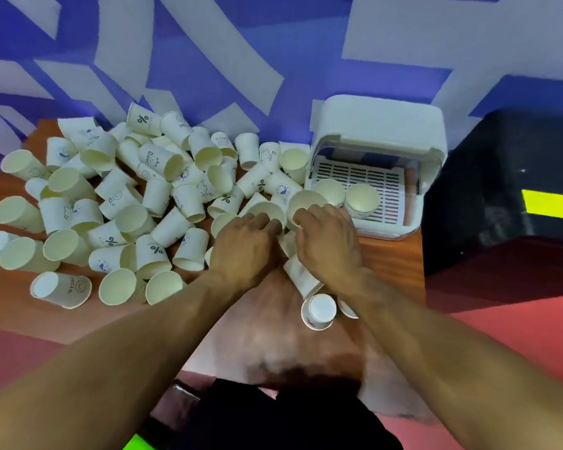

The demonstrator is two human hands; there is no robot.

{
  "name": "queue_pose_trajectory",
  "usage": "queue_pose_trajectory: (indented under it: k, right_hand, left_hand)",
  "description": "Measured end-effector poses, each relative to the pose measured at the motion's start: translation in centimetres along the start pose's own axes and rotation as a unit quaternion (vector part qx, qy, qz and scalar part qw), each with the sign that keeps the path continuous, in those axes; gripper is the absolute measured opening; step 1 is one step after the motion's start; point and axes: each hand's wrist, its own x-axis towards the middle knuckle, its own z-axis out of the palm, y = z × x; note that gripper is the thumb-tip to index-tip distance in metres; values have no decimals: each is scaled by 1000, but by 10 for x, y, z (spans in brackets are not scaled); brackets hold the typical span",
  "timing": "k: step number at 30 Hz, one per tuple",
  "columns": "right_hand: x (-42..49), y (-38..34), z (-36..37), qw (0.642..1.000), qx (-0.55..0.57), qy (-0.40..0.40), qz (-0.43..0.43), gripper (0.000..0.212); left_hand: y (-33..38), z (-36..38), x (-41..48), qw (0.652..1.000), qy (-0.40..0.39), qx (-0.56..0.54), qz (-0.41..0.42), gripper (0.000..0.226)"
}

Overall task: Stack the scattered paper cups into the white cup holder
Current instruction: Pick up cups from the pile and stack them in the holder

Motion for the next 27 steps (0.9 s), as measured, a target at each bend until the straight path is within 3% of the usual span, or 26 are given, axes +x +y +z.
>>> queue_pose_trajectory:
  k: [7,15,20,24,27]
  right_hand:
    - [15,70,-29,992,-8,68,106,8]
    - [25,117,-22,988,-37,37,143,10]
    - [30,129,-1,990,-1,18,142,31]
    - [34,134,14,989,-3,-23,143,9]
    - [34,137,25,989,13,-44,142,13]
  left_hand:
    - [37,-3,79,997,45,-6,65,10]
    - [50,20,129,994,20,-11,106,7]
    - [46,40,144,993,-13,-2,120,4]
    - [42,54,147,992,-46,2,118,4]
    - [39,63,148,992,-63,4,113,5]
